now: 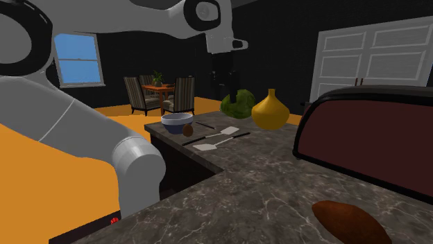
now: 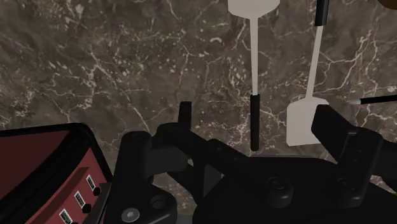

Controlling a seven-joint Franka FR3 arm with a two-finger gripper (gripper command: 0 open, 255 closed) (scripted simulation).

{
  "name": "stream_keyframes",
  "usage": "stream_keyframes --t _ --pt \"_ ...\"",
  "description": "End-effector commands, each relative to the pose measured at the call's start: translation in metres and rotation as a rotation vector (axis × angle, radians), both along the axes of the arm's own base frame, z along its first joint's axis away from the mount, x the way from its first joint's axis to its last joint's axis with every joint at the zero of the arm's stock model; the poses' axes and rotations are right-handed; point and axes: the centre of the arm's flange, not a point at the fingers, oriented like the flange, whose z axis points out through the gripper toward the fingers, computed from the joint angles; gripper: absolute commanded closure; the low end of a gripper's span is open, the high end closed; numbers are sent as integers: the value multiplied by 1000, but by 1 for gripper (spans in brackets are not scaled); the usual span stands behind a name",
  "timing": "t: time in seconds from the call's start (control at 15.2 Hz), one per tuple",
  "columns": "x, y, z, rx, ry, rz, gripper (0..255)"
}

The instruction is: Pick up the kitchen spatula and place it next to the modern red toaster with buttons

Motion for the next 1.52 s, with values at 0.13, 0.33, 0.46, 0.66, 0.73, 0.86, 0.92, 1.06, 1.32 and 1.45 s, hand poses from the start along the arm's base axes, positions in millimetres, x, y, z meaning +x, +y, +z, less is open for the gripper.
stream_keyframes --t 0.13,0.33,0.46,0.66,0.73,0.86,0.92,1.06,1.32,1.45 --pt "11 17 -18 4 28 24 0" --pt "25 42 -46 9 71 59 0" --pt "34 60 -64 12 99 83 0" --pt "45 87 -92 18 142 119 0" --pt "48 96 -102 20 156 131 0" --pt "52 109 -116 22 177 148 0" --pt "52 109 -121 22 177 148 0" --pt "51 109 -132 22 177 148 0" --pt "50 109 -153 22 177 148 0" --pt "50 109 -156 22 177 148 0"
